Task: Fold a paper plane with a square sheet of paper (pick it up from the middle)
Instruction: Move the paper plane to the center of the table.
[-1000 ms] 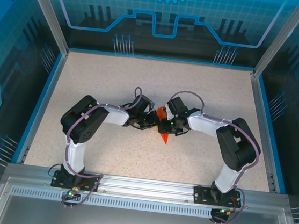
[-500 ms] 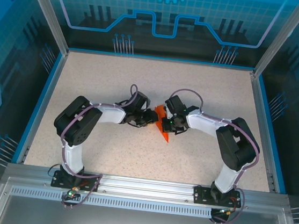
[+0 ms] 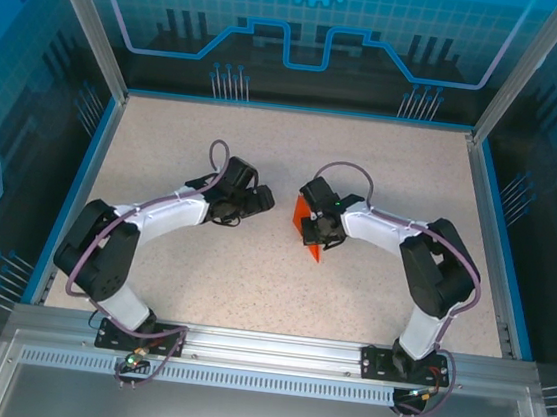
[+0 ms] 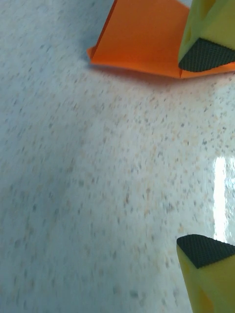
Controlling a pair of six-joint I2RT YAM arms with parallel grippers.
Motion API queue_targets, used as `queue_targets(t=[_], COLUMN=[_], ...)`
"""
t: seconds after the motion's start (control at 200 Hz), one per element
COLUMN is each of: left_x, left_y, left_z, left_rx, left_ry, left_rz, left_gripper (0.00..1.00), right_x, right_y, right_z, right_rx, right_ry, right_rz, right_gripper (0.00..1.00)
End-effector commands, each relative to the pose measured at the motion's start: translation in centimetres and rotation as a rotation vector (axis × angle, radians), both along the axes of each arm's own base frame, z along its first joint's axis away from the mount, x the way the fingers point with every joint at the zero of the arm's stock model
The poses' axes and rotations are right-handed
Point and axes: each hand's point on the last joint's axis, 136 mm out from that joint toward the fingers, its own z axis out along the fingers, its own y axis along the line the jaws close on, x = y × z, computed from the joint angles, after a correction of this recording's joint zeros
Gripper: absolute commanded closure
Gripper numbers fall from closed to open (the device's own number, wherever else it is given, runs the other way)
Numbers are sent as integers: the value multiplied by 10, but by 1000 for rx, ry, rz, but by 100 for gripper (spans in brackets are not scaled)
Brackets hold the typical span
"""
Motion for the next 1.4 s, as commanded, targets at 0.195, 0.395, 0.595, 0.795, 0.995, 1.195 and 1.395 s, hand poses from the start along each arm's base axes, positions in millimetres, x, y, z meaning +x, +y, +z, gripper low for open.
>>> queue_targets(t=[0.195, 0.395, 0.595, 0.795, 0.995, 1.195, 1.395], left_x=[-18, -20, -22, -24, -26, -32, -38], left_y=[36, 38, 40, 42, 47, 52, 53], left_z=[-4, -8, -10, -11, -8, -4, -5], left_rx=[137, 144, 153, 164, 179, 164, 164], left_ry=[22, 40, 47, 56, 56, 31, 37], left_rz=[77, 82, 85, 88, 103, 131, 116], left_gripper=[1, 1, 1, 1, 1, 1, 1], right_x=[-2, -6, -16, -7, 25, 58, 84], right_y=[12, 10, 0, 4, 20, 38, 47], right_z=[-11, -22, -44, -23, 19, 20, 10], right_rx=[-51, -82, -109, -78, 1, 19, -3], right_ry=[22, 37, 68, 17, -89, -92, -93], right_rz=[16, 1, -39, -62, -103, -114, -131], right_gripper=[84, 82, 83, 88, 96, 95, 93])
